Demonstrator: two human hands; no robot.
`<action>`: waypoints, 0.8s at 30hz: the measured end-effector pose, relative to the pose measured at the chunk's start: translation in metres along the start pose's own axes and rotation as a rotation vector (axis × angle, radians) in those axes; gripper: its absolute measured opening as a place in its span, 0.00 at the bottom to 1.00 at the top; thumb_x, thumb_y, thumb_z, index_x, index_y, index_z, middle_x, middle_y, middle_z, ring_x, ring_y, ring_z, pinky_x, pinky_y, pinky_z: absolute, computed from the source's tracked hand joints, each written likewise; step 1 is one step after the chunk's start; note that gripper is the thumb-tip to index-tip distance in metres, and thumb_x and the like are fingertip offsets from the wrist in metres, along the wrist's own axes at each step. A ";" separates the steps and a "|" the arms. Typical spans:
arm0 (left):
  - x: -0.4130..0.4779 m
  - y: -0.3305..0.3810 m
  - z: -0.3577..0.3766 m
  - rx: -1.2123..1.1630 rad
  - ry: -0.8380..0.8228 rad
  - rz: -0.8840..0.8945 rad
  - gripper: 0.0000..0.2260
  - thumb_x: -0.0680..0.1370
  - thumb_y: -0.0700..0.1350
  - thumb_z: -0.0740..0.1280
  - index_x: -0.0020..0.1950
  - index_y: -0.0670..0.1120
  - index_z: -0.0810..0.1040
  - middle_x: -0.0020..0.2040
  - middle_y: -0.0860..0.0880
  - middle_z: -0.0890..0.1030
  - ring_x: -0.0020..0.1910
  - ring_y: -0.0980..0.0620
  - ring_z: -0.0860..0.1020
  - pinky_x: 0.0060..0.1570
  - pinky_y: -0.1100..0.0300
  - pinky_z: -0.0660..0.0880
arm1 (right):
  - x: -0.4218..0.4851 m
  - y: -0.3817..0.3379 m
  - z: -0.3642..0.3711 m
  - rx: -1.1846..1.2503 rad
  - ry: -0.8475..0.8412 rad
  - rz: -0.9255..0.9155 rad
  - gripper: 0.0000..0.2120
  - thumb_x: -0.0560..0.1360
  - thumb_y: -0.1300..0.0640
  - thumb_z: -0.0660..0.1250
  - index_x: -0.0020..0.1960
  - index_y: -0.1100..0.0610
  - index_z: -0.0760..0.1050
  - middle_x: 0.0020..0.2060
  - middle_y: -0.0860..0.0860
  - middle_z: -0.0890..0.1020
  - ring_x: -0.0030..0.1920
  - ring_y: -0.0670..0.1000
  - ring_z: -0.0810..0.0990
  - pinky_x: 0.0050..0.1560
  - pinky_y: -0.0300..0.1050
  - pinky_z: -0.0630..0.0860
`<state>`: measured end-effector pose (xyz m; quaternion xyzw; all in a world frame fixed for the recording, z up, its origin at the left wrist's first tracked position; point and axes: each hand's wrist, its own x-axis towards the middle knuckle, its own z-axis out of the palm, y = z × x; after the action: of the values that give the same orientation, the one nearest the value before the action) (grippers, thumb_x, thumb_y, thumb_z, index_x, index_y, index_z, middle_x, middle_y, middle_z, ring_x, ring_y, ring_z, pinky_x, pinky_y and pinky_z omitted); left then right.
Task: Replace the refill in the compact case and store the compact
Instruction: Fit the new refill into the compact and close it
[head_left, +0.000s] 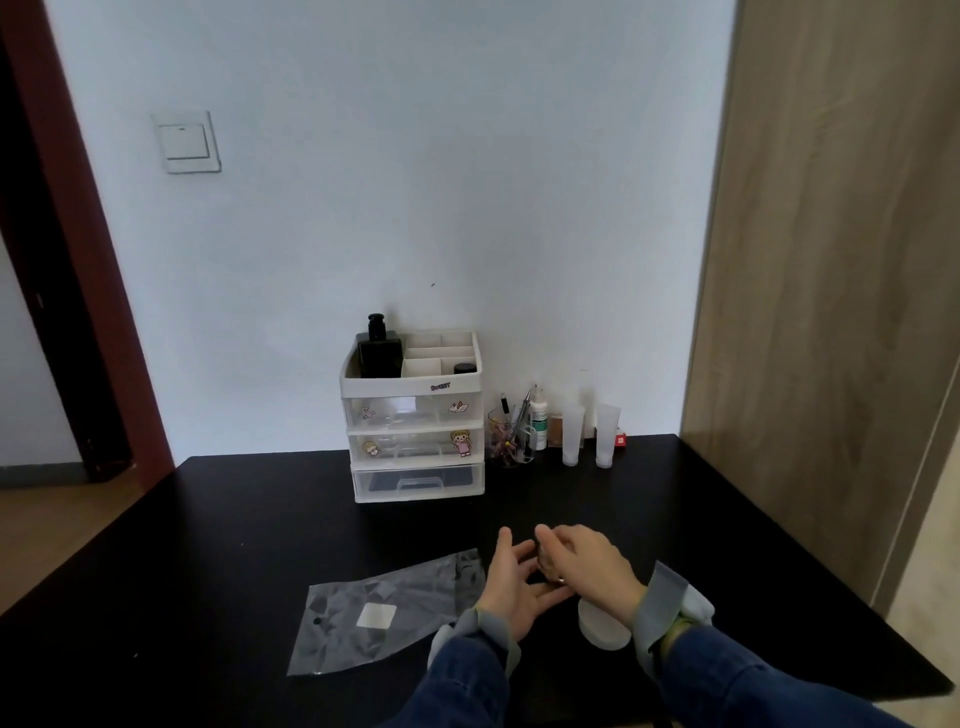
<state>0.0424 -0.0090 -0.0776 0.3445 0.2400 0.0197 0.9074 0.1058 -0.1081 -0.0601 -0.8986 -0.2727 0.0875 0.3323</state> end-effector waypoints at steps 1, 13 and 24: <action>-0.001 0.000 0.001 0.002 0.002 0.006 0.27 0.82 0.57 0.53 0.76 0.43 0.59 0.75 0.37 0.64 0.68 0.34 0.70 0.52 0.43 0.76 | -0.002 0.000 0.001 0.015 0.010 -0.017 0.19 0.78 0.40 0.54 0.46 0.49 0.79 0.44 0.48 0.82 0.47 0.49 0.80 0.47 0.47 0.74; 0.003 -0.007 -0.001 0.025 0.028 0.132 0.24 0.79 0.36 0.64 0.74 0.38 0.63 0.66 0.34 0.73 0.61 0.38 0.76 0.54 0.49 0.77 | -0.002 0.032 -0.007 0.090 -0.064 -0.189 0.21 0.76 0.50 0.66 0.68 0.49 0.71 0.72 0.52 0.66 0.73 0.50 0.62 0.71 0.44 0.61; 0.004 -0.012 -0.001 0.157 0.059 0.235 0.20 0.79 0.35 0.63 0.71 0.40 0.65 0.65 0.35 0.74 0.62 0.37 0.76 0.62 0.43 0.74 | 0.004 0.039 0.008 0.034 0.061 -0.194 0.27 0.70 0.44 0.70 0.66 0.46 0.68 0.59 0.46 0.71 0.56 0.44 0.74 0.54 0.37 0.72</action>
<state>0.0435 -0.0168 -0.0877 0.4392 0.2254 0.1170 0.8617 0.1229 -0.1263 -0.0918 -0.8644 -0.3469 0.0321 0.3625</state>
